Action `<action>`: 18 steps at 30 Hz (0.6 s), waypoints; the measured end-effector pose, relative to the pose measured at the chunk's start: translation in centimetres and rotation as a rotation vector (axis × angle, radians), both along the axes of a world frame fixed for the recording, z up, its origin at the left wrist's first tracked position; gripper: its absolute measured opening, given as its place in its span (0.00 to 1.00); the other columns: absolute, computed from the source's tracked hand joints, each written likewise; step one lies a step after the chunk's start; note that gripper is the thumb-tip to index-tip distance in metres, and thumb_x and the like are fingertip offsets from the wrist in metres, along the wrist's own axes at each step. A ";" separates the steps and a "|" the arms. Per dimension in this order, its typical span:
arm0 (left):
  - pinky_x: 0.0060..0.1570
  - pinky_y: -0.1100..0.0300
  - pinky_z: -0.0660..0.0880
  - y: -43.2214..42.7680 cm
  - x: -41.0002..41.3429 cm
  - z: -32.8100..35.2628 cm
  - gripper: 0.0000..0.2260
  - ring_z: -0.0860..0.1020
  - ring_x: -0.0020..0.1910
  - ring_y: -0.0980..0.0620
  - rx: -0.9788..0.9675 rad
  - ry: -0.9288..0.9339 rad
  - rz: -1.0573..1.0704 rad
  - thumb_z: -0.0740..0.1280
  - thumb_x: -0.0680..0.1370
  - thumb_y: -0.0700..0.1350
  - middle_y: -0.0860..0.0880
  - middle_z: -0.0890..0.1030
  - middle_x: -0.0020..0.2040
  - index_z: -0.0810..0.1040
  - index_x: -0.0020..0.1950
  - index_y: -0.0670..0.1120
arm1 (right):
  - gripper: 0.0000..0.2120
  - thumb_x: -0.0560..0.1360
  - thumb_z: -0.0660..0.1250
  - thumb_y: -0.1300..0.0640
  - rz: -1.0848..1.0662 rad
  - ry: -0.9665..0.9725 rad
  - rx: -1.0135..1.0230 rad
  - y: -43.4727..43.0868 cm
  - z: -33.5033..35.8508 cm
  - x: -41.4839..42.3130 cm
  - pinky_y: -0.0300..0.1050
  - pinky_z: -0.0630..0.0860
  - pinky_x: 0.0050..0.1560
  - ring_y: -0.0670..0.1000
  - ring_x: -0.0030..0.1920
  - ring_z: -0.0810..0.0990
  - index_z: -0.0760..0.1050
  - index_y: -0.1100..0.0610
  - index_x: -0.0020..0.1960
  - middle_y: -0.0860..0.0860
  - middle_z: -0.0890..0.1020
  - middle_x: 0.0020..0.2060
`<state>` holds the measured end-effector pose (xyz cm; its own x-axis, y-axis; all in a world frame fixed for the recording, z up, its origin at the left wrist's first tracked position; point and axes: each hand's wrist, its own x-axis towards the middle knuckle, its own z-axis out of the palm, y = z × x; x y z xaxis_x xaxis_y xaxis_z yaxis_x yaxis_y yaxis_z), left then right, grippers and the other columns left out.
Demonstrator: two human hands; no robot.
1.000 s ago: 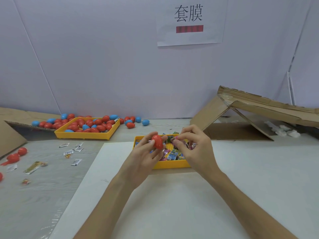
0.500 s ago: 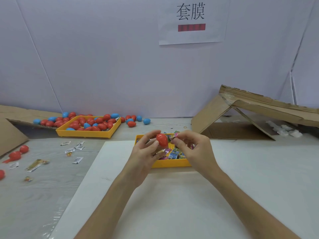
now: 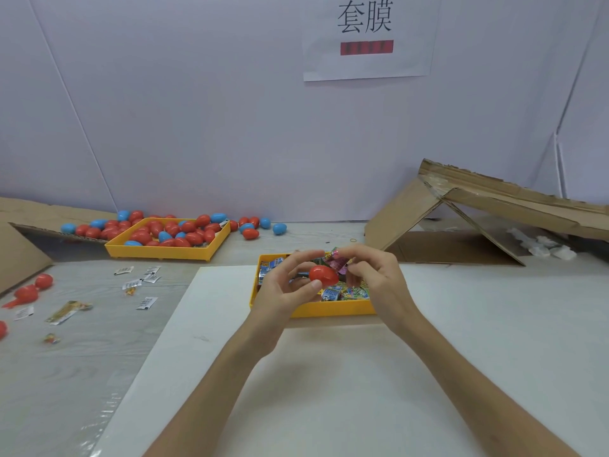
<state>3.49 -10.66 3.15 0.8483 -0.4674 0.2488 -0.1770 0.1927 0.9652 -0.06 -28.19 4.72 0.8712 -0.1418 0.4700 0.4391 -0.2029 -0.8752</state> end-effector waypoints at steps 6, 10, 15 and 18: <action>0.53 0.54 0.82 -0.1 0.0 -0.2 0.19 0.84 0.53 0.46 0.027 -0.081 0.045 0.72 0.77 0.36 0.44 0.81 0.58 0.83 0.62 0.57 | 0.12 0.75 0.61 0.66 0.029 -0.002 0.012 -0.1 0.1 -0.1 0.38 0.72 0.35 0.47 0.33 0.73 0.82 0.56 0.43 0.44 0.79 0.32; 0.54 0.53 0.82 -0.3 -0.1 -0.3 0.18 0.84 0.52 0.48 0.067 -0.133 0.080 0.73 0.76 0.34 0.49 0.84 0.55 0.84 0.59 0.54 | 0.17 0.78 0.61 0.73 0.017 0.021 -0.024 -0.4 -0.2 0.1 0.38 0.72 0.35 0.45 0.32 0.75 0.82 0.54 0.43 0.43 0.81 0.34; 0.48 0.60 0.81 -0.5 -0.2 -0.3 0.14 0.85 0.50 0.52 0.104 -0.164 0.134 0.74 0.76 0.37 0.56 0.86 0.51 0.83 0.57 0.52 | 0.17 0.77 0.65 0.71 -0.045 0.019 -0.089 -0.8 -0.4 0.3 0.46 0.75 0.37 0.48 0.31 0.76 0.82 0.50 0.42 0.45 0.81 0.31; 0.47 0.62 0.81 -0.6 -0.3 -0.3 0.13 0.85 0.49 0.53 0.121 -0.178 0.158 0.75 0.75 0.38 0.56 0.85 0.50 0.84 0.54 0.53 | 0.15 0.76 0.66 0.71 -0.073 -0.026 -0.115 -0.8 -0.3 0.2 0.42 0.77 0.37 0.46 0.33 0.80 0.83 0.54 0.43 0.47 0.84 0.34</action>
<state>3.19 -11.22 2.86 0.8609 -0.3685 0.3509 -0.3646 0.0342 0.9305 0.19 -29.03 4.37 0.8477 -0.1487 0.5092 0.4418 -0.3333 -0.8329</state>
